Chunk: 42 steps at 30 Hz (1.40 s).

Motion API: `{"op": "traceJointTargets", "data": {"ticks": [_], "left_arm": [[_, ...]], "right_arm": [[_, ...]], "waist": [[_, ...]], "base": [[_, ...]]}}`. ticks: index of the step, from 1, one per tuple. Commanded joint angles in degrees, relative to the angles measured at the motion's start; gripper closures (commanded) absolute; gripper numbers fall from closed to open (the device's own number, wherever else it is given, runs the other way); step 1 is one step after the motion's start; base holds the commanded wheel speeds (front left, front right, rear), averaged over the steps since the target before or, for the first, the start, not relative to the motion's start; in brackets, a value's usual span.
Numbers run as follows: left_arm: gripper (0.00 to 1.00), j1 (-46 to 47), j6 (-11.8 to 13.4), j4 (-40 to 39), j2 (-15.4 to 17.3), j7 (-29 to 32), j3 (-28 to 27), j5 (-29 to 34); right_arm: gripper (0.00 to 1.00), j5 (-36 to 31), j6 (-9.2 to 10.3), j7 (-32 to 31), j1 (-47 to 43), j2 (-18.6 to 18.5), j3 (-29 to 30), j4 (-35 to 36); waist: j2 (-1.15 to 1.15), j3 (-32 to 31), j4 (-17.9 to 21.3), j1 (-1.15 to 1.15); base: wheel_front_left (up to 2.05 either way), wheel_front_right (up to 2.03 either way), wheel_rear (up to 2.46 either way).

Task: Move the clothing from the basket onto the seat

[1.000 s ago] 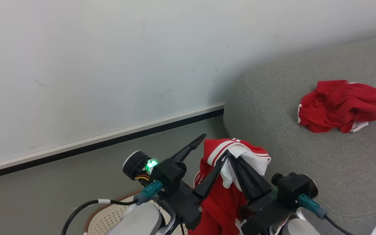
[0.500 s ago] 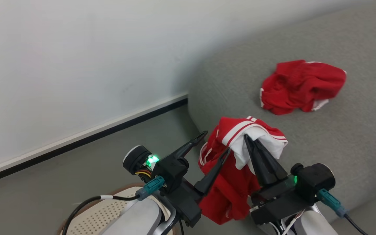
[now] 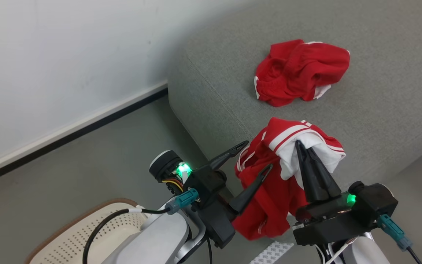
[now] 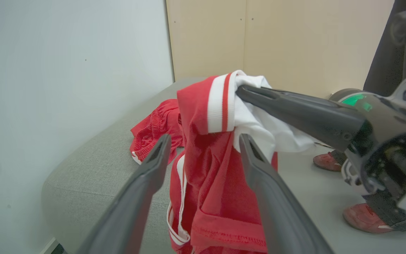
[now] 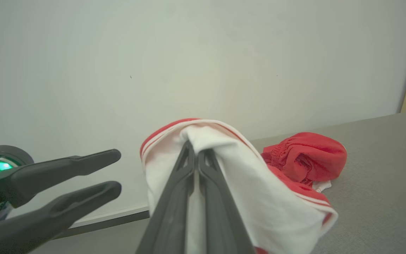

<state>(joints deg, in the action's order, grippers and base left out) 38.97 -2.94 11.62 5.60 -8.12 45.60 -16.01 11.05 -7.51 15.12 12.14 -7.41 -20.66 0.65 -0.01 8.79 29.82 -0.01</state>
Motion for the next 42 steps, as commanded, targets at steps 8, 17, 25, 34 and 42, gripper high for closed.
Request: {"op": "traceJointTargets", "data": {"ticks": [8, 17, 25, 34, 42], "left_arm": [[0.0, 2.6, -0.8, 1.9, -0.6, 0.0, 2.0, 0.3], [0.0, 5.0, -0.8, 0.0, 0.4, 2.9, 3.5, 2.0], [0.0, 10.6, -2.4, -4.6, 1.1, 8.3, 6.6, 4.5], [0.0, 17.1, -3.3, -7.1, 1.5, 11.4, 8.1, 5.7], [0.0, 18.7, -3.3, -8.4, 2.8, 12.6, 8.5, 6.3]], "right_arm": [[1.0, -1.5, 0.04, 0.1, -0.3, 2.1, 4.7, 3.4], [1.0, -1.6, 0.04, 0.1, 7.9, 2.9, 11.4, 5.6], [1.0, -0.9, 0.04, 0.1, 24.3, -2.3, 24.8, 9.0], [1.0, 4.0, 0.04, 0.1, 44.4, -14.4, 35.4, 2.0], [1.0, 5.7, 0.04, 0.1, 58.2, -24.9, 36.8, -7.3]], "waist": [[0.01, 4.6, 1.7, 0.01], [0.01, 12.1, 1.8, 0.01], [0.01, 24.2, -1.7, 0.01], [0.01, 33.8, -5.2, 0.01], [0.01, 38.0, -6.3, 0.01]], "base": [[0.0, 0.0, 0.0], [0.0, 0.0, 0.0], [0.0, 0.0, 0.0], [0.0, 0.0, 0.0], [0.0, 0.0, 0.0]]}}
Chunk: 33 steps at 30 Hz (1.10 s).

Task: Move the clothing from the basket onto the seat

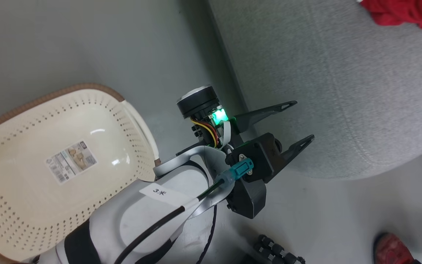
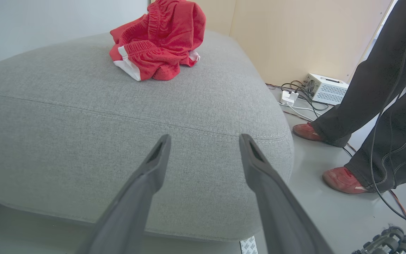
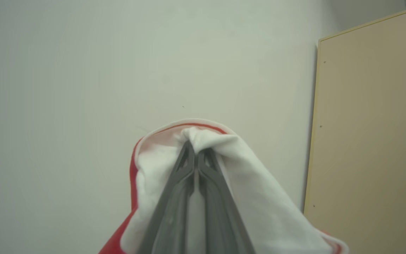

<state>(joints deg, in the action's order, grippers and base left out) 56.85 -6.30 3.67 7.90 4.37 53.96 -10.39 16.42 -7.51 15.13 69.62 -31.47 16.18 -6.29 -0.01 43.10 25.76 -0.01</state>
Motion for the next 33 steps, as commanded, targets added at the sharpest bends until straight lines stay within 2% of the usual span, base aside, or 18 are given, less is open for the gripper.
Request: {"op": "traceJointTargets", "data": {"ticks": [1, 6, 8, 18, 23, 29, 30, 31, 33], "left_arm": [[0.0, 0.8, 0.1, -0.5, 0.6, 0.4, 0.2, 0.7], [0.0, 0.1, 0.5, -1.2, 1.3, 0.9, 0.1, 0.0], [0.0, -0.2, 0.8, -1.4, 1.7, 1.1, 0.1, -0.2], [0.0, -0.6, 0.9, -2.2, 3.1, 2.1, 0.5, -0.5], [0.0, -1.0, 1.3, -2.5, 4.2, 2.8, 0.4, -0.8], [0.0, -2.1, 2.1, -3.3, 6.1, 2.8, -0.3, -1.3], [0.0, -2.1, 2.3, -3.3, 6.4, 2.7, -0.5, -1.5], [0.0, -2.1, 2.4, -3.5, 6.6, 2.6, -0.7, -1.5], [0.0, -2.7, 2.9, -3.6, 7.0, 2.1, -1.1, -1.8]], "right_arm": [[1.0, 0.2, 0.04, 0.0, 1.3, -1.6, -0.4, -1.5], [1.0, -1.1, 0.04, 0.0, 1.1, -3.6, -2.5, -7.1], [1.0, -1.5, 0.04, 0.0, -0.6, -2.9, -2.8, -9.6], [1.0, -3.1, 0.04, 0.0, -8.0, 3.3, -4.5, -21.3], [1.0, -5.2, 0.04, 0.1, -9.7, 8.3, -5.7, -28.3], [1.0, -7.5, 0.04, 0.0, -11.7, 12.8, -4.1, -30.3], [0.84, -8.0, 0.04, 0.0, -12.0, 13.3, -3.1, -29.8], [0.0, -8.7, 0.04, 0.0, -12.6, 13.7, -2.5, -29.1], [0.0, -9.6, 0.04, 0.0, -14.3, 14.6, -1.5, -27.5]], "waist": [[0.01, 4.1, -2.3, 0.01], [0.01, 5.4, -2.3, 0.01], [0.01, 5.8, -2.3, 0.01], [0.01, 5.8, -1.6, 0.01], [0.01, 5.1, -0.7, 0.01], [0.01, 3.6, 0.2, 0.01], [0.01, 3.2, 0.2, 0.01], [0.01, 2.9, 0.1, 0.01], [0.01, 1.9, -0.2, 0.01]], "base": [[0.0, 0.0, 0.0], [0.0, 0.0, 0.0], [0.0, 0.0, 0.0], [0.0, 0.0, 0.0], [0.0, 0.0, 0.0], [0.0, 0.0, 0.0], [0.0, 0.0, 0.0], [0.0, 0.0, 0.0], [0.0, 0.0, 0.0]]}}
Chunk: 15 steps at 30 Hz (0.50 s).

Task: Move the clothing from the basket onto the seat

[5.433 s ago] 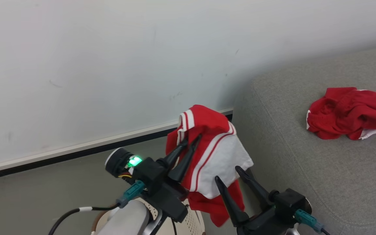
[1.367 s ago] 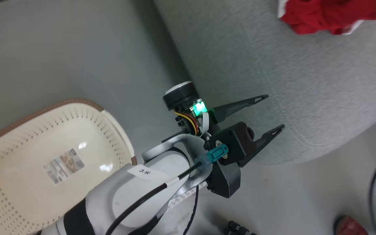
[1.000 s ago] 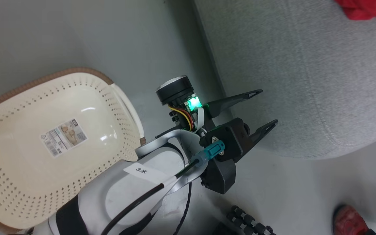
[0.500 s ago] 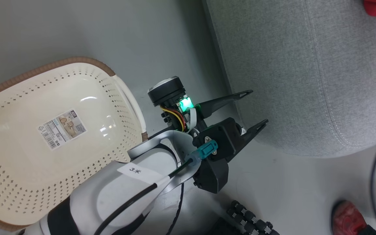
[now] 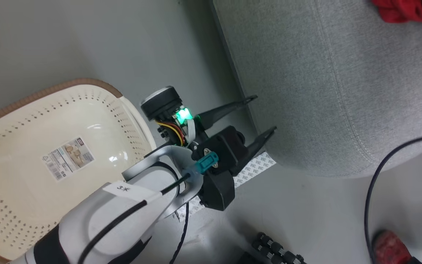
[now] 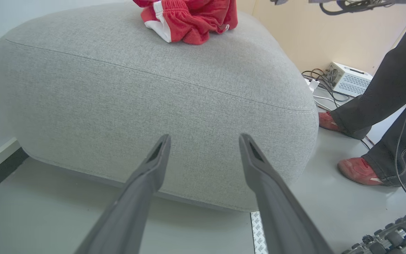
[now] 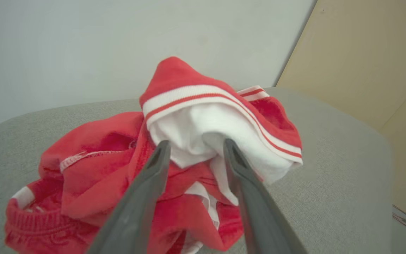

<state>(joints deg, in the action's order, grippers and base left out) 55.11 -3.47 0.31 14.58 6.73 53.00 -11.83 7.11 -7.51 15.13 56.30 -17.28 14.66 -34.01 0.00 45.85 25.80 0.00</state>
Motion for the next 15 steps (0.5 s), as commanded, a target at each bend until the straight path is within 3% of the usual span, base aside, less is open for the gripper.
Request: {"op": "traceJointTargets", "data": {"ticks": [1, 6, 15], "left_arm": [[0.0, -1.2, 0.4, -0.3, 0.4, -0.6, -0.3, -0.4], [0.0, -1.7, 2.5, 0.6, 0.1, -3.3, -2.3, -1.5], [0.0, -9.7, 8.6, 4.8, -0.6, -13.1, -10.3, -9.0]], "right_arm": [[0.0, -0.8, 0.04, 0.0, -2.0, 0.6, 0.4, 1.2], [0.0, -1.8, 0.04, 0.1, -8.4, 2.1, -1.9, 8.3], [0.0, 2.4, 0.04, 0.0, -20.3, 1.3, -16.7, 18.9]], "waist": [[0.0, -1.4, -0.5, 0.0], [0.0, -4.8, -3.0, 0.0], [0.0, -16.1, -10.8, 0.0]], "base": [[0.0, 0.0, 0.0], [0.0, 0.0, 0.0], [0.0, 0.0, 0.0]]}}
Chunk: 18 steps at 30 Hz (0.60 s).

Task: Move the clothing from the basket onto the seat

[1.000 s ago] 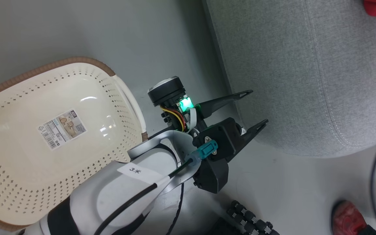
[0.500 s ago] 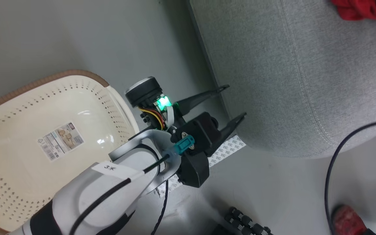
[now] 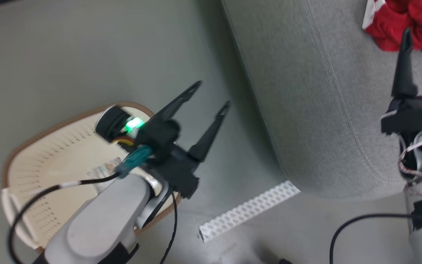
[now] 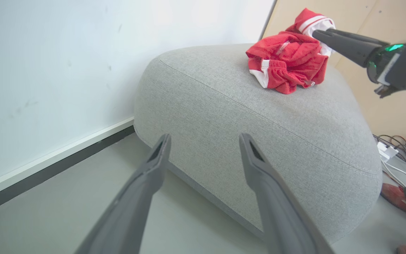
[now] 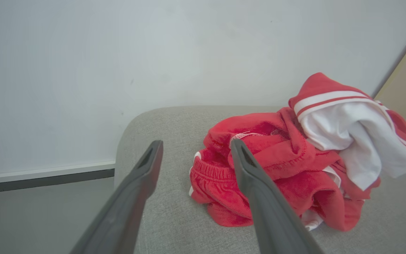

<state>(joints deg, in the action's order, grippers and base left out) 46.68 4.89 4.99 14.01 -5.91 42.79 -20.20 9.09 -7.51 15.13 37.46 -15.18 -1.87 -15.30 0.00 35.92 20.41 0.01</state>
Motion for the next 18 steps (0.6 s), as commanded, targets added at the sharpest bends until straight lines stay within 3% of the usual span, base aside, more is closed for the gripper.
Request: {"op": "traceJointTargets", "data": {"ticks": [1, 11, 18], "left_arm": [[0.0, -2.4, 1.0, 0.6, 0.1, -1.6, -1.2, -1.5], [0.0, -15.8, 6.3, 4.2, 3.0, -8.5, -11.4, -8.7], [0.0, -24.6, 7.8, 3.3, 3.4, -9.3, -17.8, -11.5]], "right_arm": [[0.0, 1.1, 0.05, 0.0, -2.3, -1.0, -1.4, 0.4], [0.0, 4.9, 0.04, 0.1, -8.7, -3.2, -11.8, 2.2], [0.0, 5.5, 0.04, 0.0, -13.8, -2.6, -14.8, 2.9]], "waist": [[0.0, -7.4, -6.3, -0.01], [0.0, -20.3, -15.1, -0.01], [0.0, -27.1, -18.7, -0.01]], "base": [[0.0, 0.0, 0.0], [0.0, 0.0, 0.0], [0.0, 0.0, 0.0]]}}
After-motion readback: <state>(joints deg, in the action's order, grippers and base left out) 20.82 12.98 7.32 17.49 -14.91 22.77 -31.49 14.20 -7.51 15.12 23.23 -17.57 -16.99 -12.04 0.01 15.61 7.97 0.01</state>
